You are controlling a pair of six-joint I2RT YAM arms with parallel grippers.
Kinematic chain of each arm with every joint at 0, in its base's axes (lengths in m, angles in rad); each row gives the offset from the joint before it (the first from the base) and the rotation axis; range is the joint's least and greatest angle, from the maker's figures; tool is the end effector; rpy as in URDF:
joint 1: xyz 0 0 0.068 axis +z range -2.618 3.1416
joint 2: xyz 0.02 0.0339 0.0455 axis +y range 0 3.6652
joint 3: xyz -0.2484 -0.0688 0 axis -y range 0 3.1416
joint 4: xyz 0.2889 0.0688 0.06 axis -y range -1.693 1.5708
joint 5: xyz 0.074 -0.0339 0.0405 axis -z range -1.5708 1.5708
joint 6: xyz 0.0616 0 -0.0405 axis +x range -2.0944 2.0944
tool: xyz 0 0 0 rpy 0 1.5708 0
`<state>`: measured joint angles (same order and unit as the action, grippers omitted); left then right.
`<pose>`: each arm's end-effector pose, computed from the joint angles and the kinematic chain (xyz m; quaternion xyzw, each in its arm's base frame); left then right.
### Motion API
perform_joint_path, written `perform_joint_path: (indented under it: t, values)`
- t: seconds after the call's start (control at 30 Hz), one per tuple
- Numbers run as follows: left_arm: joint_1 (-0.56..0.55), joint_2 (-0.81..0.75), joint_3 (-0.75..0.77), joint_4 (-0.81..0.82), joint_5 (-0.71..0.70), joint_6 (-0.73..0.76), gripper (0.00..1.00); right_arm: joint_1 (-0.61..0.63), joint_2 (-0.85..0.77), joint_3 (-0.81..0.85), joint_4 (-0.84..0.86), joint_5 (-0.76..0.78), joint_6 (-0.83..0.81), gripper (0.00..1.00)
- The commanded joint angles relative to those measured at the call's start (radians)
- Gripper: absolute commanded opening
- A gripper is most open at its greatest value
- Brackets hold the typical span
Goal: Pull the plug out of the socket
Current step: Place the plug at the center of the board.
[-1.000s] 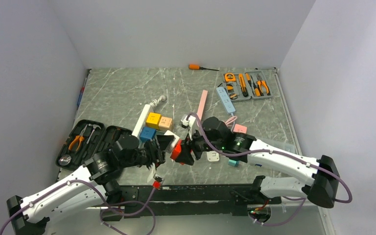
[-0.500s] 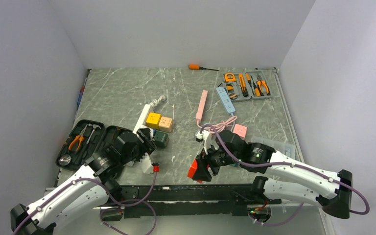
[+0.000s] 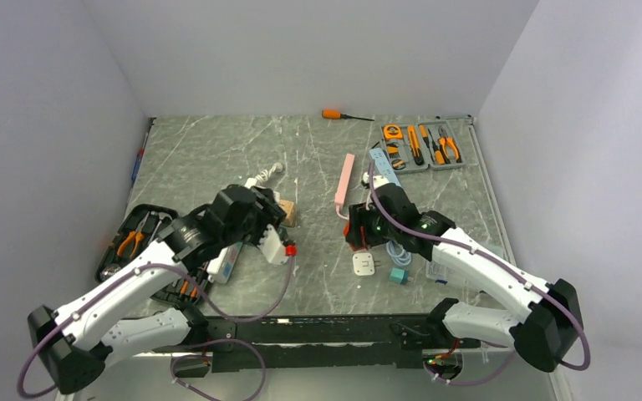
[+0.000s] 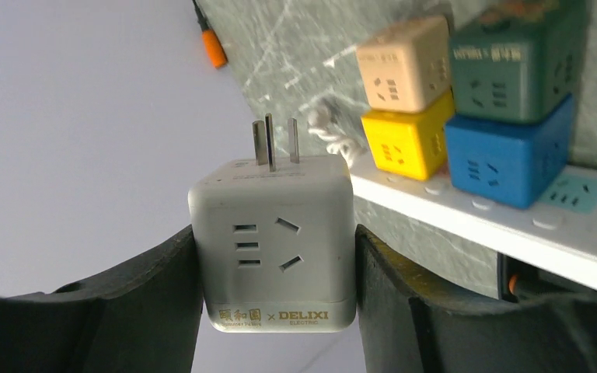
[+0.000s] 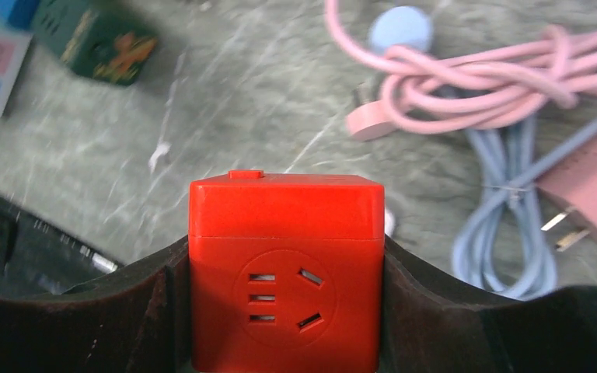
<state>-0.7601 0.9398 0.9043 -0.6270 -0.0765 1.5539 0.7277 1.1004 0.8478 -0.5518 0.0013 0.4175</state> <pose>0.1997 -0.1834 0.2805 0.8154 0.3764 0.2012 0.3910 0.2212 0.1970 0.2231 -0.1430 0.9164 0.2021 0.3146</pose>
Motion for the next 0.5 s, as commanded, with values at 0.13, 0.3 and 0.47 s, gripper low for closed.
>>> perform_joint_path:
  t: [0.13, 0.3, 0.47]
  values:
    - [-0.118, 0.276, 0.315, -0.15, 0.086, -0.228, 0.0, -0.178, 0.033, -0.105, 0.136, 0.09, 0.115, 0.0]
    - [-0.152, 0.464, 0.454, -0.204, 0.138, -0.335, 0.0, -0.225, 0.087, -0.143, 0.198, 0.065, 0.124, 0.0]
    - [-0.166, 0.636, 0.536, -0.223, 0.166, -0.442, 0.0, -0.239, 0.183, -0.145, 0.241, 0.039, 0.128, 0.0]
